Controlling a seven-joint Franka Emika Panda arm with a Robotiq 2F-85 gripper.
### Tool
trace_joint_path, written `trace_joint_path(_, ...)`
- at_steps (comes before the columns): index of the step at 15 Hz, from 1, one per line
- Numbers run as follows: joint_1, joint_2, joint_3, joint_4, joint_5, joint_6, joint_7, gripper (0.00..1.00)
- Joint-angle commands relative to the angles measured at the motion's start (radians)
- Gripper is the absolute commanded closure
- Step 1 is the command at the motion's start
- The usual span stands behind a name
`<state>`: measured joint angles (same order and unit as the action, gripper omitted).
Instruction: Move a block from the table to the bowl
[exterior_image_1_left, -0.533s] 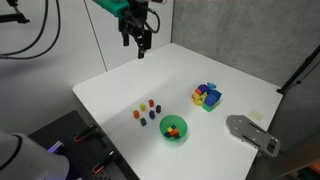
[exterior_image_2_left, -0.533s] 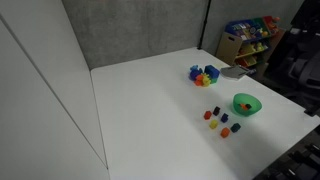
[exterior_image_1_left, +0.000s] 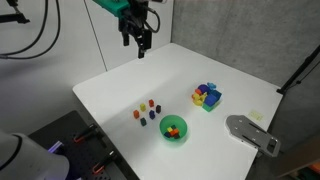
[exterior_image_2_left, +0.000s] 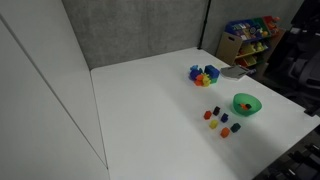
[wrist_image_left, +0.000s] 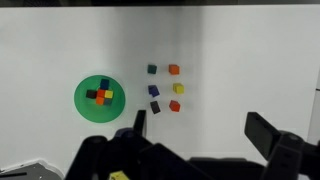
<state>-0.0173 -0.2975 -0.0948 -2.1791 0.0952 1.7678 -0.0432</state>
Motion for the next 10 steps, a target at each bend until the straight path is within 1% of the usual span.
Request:
trace_joint_path(1,-0.010,0.031,0.028,-0.014,-0.020,0.071,0.025,0.00)
trace_joint_path(6,0.004,0.121,0.064,-0.038,-0.023,0.219,0.037,0.00)
trace_joint_path(10,0.009,0.231,0.088,-0.035,-0.044,0.332,0.056,0.00)
